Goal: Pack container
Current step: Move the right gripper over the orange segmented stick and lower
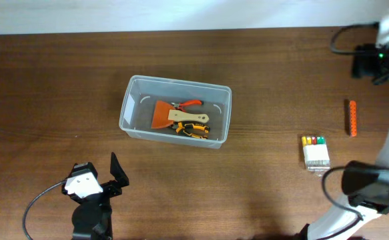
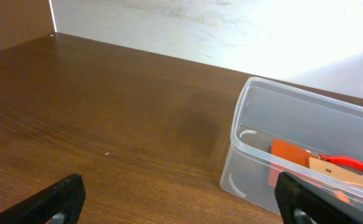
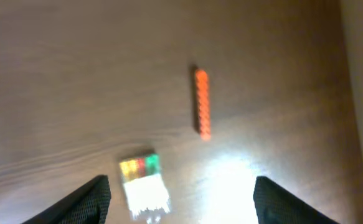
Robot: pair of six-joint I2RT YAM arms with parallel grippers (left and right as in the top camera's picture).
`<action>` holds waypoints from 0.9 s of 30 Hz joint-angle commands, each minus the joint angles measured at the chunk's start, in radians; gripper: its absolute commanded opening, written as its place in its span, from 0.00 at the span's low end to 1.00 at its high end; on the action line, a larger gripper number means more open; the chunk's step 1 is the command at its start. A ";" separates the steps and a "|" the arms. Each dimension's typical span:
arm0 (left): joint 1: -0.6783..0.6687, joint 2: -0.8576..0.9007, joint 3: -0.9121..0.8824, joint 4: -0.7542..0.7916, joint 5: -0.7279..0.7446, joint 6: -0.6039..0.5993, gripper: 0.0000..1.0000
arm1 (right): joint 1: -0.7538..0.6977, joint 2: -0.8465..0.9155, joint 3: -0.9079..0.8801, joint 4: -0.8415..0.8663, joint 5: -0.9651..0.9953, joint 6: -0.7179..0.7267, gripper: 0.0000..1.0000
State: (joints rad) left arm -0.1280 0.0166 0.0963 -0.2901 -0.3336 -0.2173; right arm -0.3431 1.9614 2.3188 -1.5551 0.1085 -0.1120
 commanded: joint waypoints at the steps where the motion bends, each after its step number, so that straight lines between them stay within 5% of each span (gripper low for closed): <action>1: -0.003 -0.005 -0.003 -0.002 -0.004 0.009 0.99 | -0.090 0.027 -0.163 0.072 0.008 -0.015 0.74; 10: -0.003 -0.005 -0.003 -0.002 -0.003 0.009 0.99 | -0.203 0.027 -0.609 0.453 -0.030 -0.090 0.79; 20: -0.003 -0.005 -0.003 -0.002 -0.003 0.009 0.99 | -0.200 0.034 -0.756 0.697 -0.083 -0.120 0.75; 27: -0.003 -0.005 -0.003 -0.002 -0.003 0.009 0.99 | -0.200 0.107 -0.767 0.721 -0.111 -0.120 0.73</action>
State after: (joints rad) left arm -0.1280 0.0166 0.0963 -0.2901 -0.3336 -0.2173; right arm -0.5442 2.0167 1.5612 -0.8368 0.0315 -0.2214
